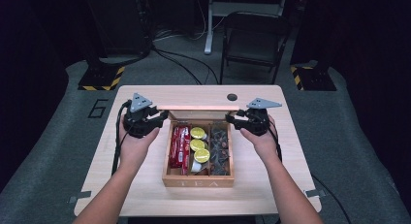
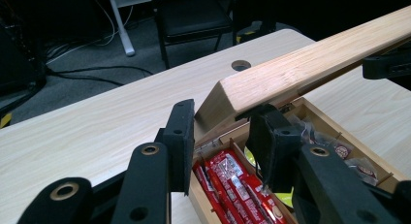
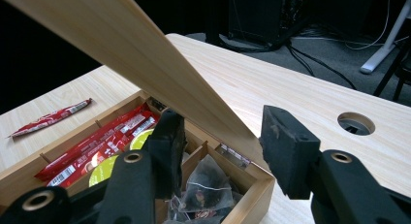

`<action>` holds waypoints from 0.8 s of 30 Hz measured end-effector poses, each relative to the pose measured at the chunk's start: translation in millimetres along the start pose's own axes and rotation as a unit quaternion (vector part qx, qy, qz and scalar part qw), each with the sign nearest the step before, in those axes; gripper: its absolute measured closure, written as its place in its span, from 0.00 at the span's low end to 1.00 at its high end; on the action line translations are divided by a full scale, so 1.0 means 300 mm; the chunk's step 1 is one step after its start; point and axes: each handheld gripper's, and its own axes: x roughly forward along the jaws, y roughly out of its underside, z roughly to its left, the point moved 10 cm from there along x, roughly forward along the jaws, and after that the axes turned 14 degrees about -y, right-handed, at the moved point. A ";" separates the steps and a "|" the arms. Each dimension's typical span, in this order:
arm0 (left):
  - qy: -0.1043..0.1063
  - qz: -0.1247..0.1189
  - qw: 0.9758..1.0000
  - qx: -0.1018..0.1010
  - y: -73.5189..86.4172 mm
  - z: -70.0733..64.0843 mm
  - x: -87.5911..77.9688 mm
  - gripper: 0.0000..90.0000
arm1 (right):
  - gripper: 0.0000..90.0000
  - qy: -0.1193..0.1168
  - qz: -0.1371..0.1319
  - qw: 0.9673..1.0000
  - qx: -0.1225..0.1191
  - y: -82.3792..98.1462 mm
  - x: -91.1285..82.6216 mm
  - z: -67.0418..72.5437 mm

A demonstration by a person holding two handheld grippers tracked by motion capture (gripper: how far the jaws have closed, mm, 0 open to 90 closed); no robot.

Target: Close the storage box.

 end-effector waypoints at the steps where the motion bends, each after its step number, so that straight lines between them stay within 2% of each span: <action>1: 0.000 0.001 1.000 0.000 -0.001 0.000 0.000 0.69 | 0.57 0.000 0.000 1.000 0.001 -0.001 -0.001 0.001; 11: -0.001 0.004 1.000 -0.007 -0.016 0.007 0.013 0.69 | 0.57 -0.008 -0.001 1.000 -0.001 -0.038 -0.020 0.014; 24: -0.001 0.001 1.000 0.001 -0.006 0.003 0.005 0.69 | 0.58 -0.005 0.004 1.000 -0.020 -0.122 -0.090 0.103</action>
